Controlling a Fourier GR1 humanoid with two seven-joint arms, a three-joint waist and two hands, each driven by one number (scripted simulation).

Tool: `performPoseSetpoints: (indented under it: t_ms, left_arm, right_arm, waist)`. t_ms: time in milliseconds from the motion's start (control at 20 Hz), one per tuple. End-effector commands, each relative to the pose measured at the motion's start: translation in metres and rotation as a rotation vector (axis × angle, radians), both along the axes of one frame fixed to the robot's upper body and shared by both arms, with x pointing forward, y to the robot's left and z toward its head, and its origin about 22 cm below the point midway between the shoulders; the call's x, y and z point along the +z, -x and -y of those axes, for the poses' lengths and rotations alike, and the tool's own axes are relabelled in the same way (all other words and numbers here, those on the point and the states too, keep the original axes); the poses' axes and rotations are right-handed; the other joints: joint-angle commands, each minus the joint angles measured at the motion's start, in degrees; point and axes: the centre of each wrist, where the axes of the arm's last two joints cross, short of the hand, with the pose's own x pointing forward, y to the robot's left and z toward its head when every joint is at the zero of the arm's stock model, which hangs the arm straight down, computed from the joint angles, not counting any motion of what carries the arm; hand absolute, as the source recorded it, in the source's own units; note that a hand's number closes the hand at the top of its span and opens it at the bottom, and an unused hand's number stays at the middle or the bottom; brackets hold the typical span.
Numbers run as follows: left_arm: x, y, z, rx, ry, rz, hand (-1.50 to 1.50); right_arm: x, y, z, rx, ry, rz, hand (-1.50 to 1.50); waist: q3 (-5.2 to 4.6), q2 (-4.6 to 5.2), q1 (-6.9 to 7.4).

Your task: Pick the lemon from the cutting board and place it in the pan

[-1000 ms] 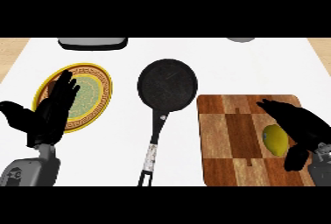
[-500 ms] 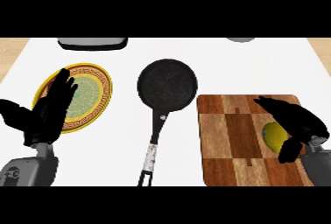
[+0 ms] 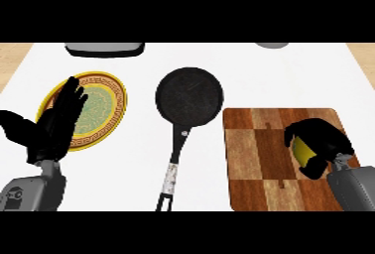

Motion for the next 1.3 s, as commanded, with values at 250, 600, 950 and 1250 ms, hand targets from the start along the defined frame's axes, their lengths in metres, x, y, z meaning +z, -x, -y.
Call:
performPoseSetpoints:
  t_ms: [250,600,950,1250]
  left_arm:
    - [0.005,-0.003,-0.012,-0.009,0.018,-0.010,0.00]
    - [0.007,0.003,0.011,-0.022,0.006,-0.002,0.00]
    - [0.009,-0.005,0.022,-0.109,-0.011,0.000,0.00]
    - [0.005,-0.009,0.042,-0.157,0.001,-0.007,0.00]
  right_arm:
    - [-0.025,0.013,0.002,0.019,-0.078,0.033,1.50]
    - [0.021,0.000,-0.107,-0.087,-0.128,0.268,1.50]
    - [0.061,-0.013,-0.192,-0.228,-0.037,0.473,1.50]
    - [0.124,-0.014,-0.252,-0.341,0.070,0.752,1.50]
  waist:
    - [0.29,0.16,-0.21]
    - [0.13,-0.10,0.83]
    - [-0.23,0.28,7.27]
    - [-0.27,0.23,9.57]
